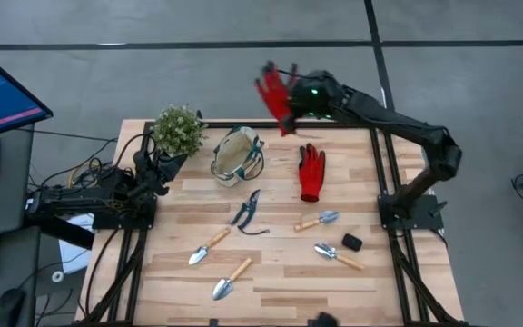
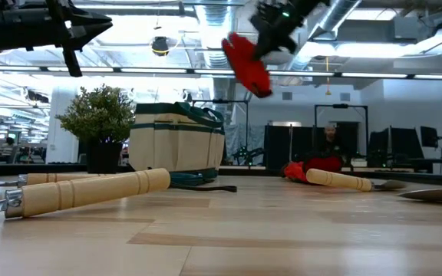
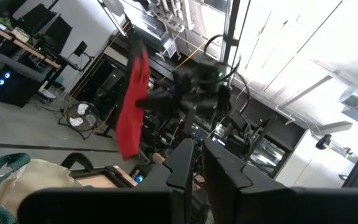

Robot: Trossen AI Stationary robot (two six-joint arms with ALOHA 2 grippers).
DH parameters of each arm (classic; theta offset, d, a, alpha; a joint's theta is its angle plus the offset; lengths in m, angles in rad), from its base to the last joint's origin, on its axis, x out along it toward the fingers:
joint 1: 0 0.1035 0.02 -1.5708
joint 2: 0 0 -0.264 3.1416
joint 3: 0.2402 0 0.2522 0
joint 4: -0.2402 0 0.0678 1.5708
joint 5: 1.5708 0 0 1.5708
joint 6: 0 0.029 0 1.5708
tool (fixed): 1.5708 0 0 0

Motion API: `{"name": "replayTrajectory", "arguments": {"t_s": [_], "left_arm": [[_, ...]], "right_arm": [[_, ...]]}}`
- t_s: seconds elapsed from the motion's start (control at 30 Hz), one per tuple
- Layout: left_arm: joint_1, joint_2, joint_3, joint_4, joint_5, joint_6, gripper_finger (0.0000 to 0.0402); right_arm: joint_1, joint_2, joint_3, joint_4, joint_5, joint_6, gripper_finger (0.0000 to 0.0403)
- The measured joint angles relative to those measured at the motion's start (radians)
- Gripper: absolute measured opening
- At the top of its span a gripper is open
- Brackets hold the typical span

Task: Pick & Place Garden tools in Gardening bag
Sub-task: Put the red glove into the light brown gardening bag

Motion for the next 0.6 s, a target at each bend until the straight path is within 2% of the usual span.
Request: {"name": "replayTrajectory", "arguments": {"t_s": [0.1, 0.3, 0.53, 0.6], "left_arm": [[0.0, 0.0, 0.0, 0.0, 0.0, 0.0, 0.0034], [0.0, 0.0, 0.0, 0.0, 0.0, 0.004, 0.0034], [0.0, 0.0, 0.0, 0.0, 0.0, 0.004, 0.0034], [0.0, 0.0, 0.0, 0.0, 0.0, 0.004, 0.0034]], "right_arm": [[0.036, 0.099, 0.108, 0.05, -0.031, -0.128, 0.0001], [0.086, 0.265, 0.256, 0.166, -0.213, -0.304, 0.0], [0.115, 0.388, 0.305, 0.336, -0.384, -0.324, 0.0], [0.119, 0.409, 0.305, 0.334, -0.412, -0.324, 0.0]]}}
